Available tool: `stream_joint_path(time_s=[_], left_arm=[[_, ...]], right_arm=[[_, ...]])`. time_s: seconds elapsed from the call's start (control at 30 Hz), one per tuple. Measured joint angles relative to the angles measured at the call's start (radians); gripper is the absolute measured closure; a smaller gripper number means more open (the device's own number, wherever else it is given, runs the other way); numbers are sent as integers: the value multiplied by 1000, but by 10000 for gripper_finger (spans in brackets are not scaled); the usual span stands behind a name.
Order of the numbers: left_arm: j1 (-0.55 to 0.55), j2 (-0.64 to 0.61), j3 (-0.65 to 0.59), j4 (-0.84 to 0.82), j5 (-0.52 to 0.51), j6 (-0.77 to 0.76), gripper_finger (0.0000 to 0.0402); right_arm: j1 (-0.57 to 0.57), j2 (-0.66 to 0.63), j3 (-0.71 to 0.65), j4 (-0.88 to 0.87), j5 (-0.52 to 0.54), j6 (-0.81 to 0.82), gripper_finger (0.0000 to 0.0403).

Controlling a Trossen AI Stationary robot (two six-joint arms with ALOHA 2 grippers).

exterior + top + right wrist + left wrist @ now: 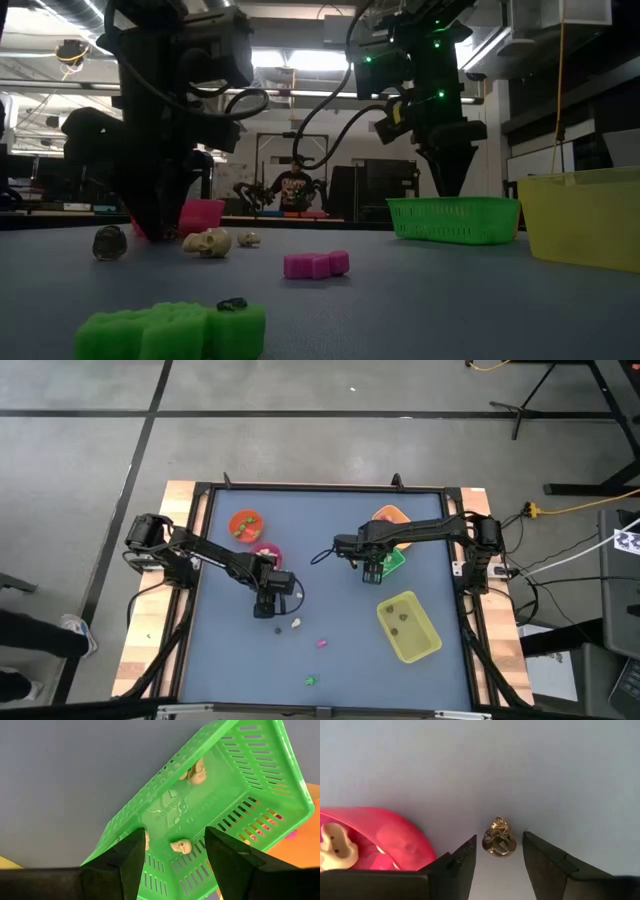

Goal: Sort Halloween decoration
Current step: Put the black skull toy into the light yellow bin

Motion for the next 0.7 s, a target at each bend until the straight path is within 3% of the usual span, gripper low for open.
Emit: stream_joint_path(time_s=[0.7], left_arm=[[0, 0, -1, 9, -9, 0, 321]], right_arm=[[0, 0, 0, 0, 0, 0, 198]])
